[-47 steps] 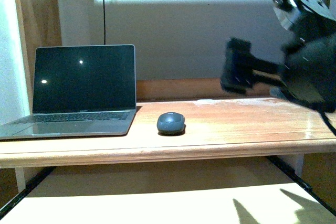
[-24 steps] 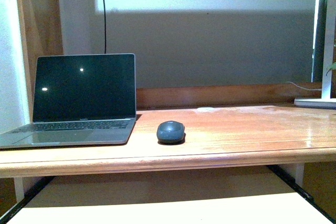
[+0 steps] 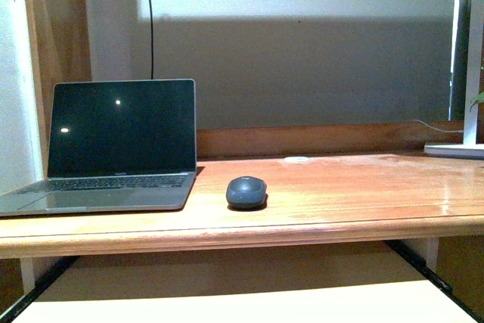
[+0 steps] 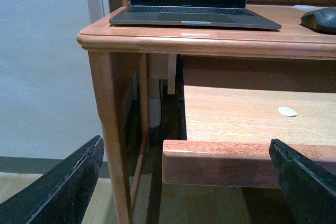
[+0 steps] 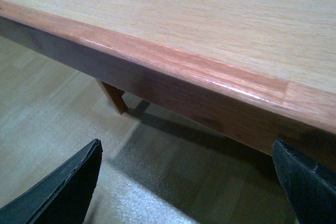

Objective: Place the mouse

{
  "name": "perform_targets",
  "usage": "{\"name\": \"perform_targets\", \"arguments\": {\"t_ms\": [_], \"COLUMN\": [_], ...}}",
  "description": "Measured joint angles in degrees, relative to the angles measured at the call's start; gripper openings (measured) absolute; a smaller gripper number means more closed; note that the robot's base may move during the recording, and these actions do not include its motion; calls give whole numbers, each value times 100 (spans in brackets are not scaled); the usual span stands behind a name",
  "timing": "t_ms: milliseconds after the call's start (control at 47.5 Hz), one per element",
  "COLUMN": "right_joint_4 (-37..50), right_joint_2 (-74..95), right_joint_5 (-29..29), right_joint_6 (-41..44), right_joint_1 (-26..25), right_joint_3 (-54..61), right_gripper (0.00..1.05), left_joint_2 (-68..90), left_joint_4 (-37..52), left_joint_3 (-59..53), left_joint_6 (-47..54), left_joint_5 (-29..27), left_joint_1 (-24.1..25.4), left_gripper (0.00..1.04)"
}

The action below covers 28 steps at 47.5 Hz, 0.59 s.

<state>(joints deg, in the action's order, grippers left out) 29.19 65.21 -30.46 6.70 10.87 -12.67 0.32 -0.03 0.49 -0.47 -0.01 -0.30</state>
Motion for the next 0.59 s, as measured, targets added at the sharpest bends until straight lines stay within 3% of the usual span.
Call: {"name": "perform_targets", "arguments": {"t_ms": [316, 590], "right_joint_4": [1200, 1622], "right_joint_2": [1397, 2503], "right_joint_5": [1141, 2052], "right_joint_6": [-546, -920], "right_joint_1": [949, 1552], "right_joint_3": [-590, -1491], "right_gripper": [97, 97], "left_joint_2": [0, 0], "left_joint_4": [0, 0], "left_joint_3": [0, 0], "left_joint_6": [0, 0], "left_joint_5": [0, 0], "left_joint_1": [0, 0], "left_gripper": [97, 97]}}
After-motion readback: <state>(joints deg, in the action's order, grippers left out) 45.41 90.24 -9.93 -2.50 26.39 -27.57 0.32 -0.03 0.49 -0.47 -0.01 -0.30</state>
